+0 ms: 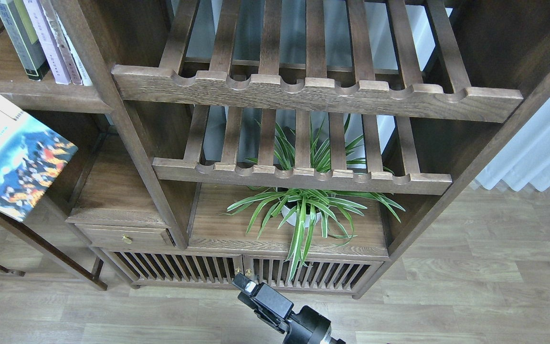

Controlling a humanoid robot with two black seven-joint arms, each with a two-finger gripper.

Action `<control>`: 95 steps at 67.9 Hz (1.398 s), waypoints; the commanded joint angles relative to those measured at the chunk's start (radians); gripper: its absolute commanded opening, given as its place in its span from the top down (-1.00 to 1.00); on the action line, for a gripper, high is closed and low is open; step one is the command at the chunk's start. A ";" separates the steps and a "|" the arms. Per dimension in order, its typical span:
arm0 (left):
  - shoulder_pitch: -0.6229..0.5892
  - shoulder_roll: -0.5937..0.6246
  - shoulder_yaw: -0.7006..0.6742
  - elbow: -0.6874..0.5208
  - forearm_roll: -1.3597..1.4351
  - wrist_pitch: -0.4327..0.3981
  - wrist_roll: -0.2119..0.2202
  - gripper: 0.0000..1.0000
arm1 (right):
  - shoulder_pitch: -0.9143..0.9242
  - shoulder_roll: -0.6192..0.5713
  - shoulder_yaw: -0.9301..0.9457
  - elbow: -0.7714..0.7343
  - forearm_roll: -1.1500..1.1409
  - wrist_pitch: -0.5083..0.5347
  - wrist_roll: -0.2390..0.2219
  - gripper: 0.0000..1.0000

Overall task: Organize books on shelf
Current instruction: 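Carry the colourful book with the left gripper toward the side shelf, then insert the colourful book upright into the side shelf with the left gripper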

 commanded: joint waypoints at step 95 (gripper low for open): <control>-1.122 -0.024 0.397 0.482 0.651 0.000 0.123 0.88 | -0.013 0.000 0.005 0.000 0.002 0.000 0.000 -0.99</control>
